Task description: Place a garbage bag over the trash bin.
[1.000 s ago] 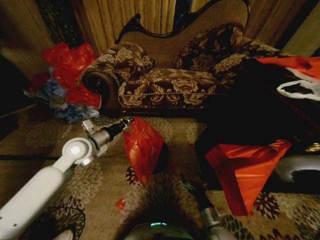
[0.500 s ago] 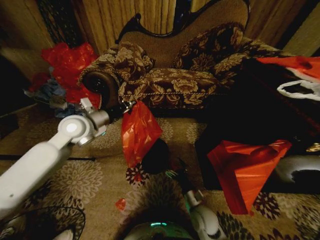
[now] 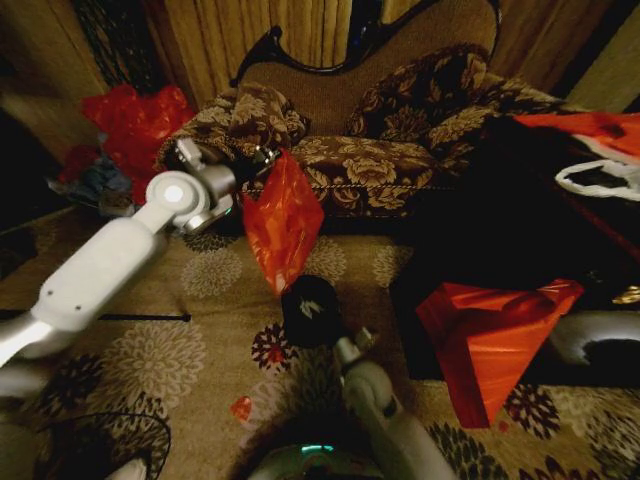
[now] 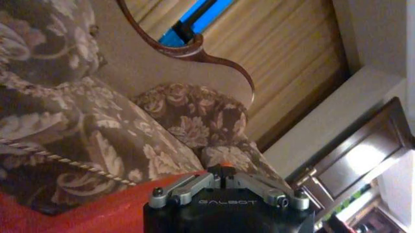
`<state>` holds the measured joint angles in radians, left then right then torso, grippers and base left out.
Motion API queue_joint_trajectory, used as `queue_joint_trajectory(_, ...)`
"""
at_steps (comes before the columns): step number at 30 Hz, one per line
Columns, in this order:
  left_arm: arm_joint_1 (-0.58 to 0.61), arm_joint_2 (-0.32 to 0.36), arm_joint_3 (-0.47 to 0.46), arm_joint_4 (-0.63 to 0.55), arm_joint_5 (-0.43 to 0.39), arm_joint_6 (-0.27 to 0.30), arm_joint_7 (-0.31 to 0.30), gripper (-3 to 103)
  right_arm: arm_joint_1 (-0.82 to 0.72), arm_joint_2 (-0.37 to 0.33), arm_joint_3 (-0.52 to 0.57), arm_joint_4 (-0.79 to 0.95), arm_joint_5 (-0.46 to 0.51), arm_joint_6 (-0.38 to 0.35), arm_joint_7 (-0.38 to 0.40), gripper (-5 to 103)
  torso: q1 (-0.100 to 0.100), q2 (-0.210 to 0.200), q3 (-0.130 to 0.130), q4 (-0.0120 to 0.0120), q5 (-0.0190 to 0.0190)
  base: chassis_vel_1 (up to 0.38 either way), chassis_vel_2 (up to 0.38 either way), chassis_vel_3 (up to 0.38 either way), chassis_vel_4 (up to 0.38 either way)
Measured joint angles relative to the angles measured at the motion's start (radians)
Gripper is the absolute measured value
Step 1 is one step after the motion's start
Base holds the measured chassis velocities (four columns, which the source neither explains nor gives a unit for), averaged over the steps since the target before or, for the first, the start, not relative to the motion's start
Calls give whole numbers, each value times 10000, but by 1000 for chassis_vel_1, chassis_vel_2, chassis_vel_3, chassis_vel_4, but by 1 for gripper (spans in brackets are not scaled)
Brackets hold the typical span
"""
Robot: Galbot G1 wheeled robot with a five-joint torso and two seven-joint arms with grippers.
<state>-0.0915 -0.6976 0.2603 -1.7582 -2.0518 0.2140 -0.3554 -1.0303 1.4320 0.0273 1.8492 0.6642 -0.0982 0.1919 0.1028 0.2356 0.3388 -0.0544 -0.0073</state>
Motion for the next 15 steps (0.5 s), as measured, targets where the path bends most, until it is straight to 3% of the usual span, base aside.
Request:
queue_joint_trajectory(7, -975, -130, 580, 156, -469, 38, -40, 0, 975, 310, 348, -877, 819, -96, 488, 100, -2, 0, -2, 3, -2, 0, 0, 0, 0)
queue_joint_trajectory(15, -1919, -536, 1154, 589, -688, 70, -57, 0, 972, 686, 639, -1217, 804, 106, 550, 100, -3, 0, -2, -1, 3, 0, 0, 0, 0)
